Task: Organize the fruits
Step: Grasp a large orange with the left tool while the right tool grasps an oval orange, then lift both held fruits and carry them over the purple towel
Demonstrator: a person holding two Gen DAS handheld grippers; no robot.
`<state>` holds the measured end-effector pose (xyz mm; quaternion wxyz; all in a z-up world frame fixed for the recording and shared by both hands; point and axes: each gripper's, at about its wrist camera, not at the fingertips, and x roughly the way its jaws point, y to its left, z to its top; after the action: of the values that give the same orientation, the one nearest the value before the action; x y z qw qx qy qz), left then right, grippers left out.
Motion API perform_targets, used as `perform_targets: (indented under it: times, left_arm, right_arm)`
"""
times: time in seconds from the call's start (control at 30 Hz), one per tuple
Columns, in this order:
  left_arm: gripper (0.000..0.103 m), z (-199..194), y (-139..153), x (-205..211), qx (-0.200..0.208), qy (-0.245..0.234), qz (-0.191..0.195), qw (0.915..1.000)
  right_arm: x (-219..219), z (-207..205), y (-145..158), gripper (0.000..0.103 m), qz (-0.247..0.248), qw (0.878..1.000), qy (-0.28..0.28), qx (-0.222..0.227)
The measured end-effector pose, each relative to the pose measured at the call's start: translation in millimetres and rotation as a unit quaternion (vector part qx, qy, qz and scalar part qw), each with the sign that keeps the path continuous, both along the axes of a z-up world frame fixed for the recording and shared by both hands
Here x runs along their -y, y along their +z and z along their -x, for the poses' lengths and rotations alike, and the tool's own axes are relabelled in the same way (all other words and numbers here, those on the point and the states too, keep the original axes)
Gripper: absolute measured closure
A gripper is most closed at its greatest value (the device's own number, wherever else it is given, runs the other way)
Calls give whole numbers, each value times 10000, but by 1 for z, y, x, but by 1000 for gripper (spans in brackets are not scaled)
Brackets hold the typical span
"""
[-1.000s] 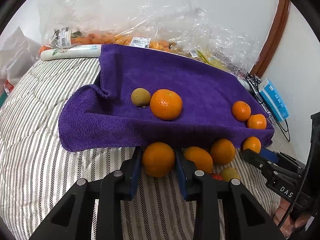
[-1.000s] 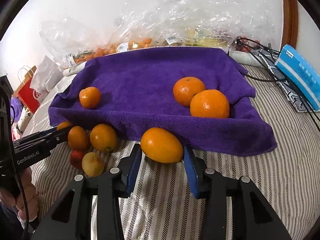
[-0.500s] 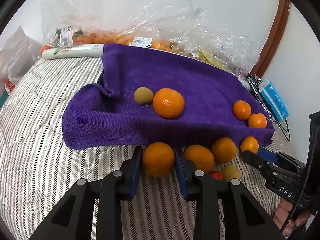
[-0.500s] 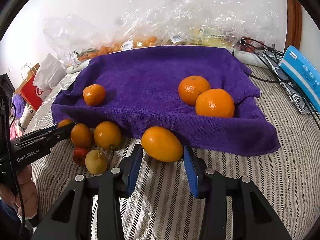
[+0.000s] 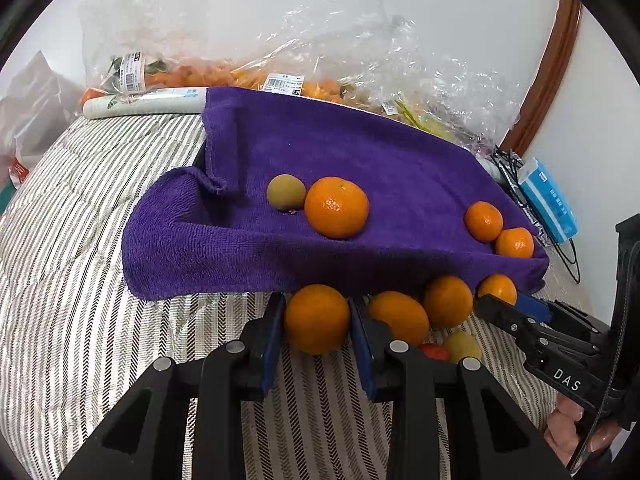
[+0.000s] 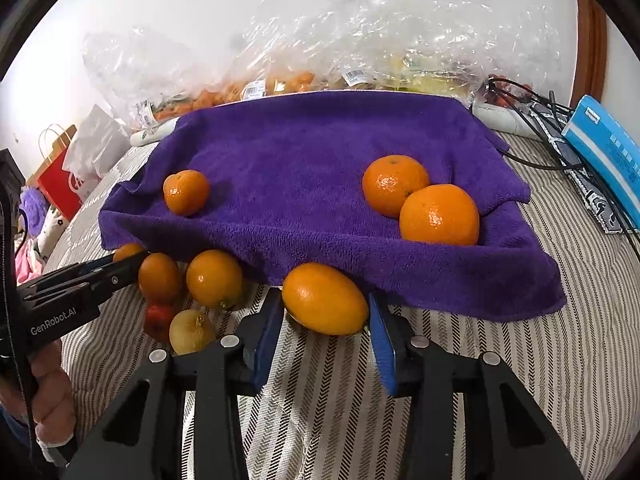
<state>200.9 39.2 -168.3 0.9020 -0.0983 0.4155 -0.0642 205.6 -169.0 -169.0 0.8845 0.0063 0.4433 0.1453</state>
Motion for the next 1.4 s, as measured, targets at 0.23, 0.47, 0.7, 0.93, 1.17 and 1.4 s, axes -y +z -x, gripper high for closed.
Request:
perform_targets:
  times: [0.23,0.47,0.7,0.93,1.17,1.4]
  left_arm:
    - [73,6,3,-2,106,-83,81,9999]
    - [73,13,5,-5,168,-38,77,9998]
    - [73,19,6,-10,247,99,110,9996]
    - [73,25,11,-8,363,131,36,9993]
    - [73,28,10,-13,360,197,164,9990]
    - [73,32,14,-6,482,86,90,9988]
  right_arm:
    - [0,6,5,61,-222,9994,213,133]
    - [1,11,9,61,-304,9990,240,237]
    - [1,14,11,61,-327,9988,242,283]
    - [1,18,12,61,-330,9987,195,337]
    - [3,19,12,61,-354,9987,136,330]
    - [5,21,14,61,-399,9984,104,399]
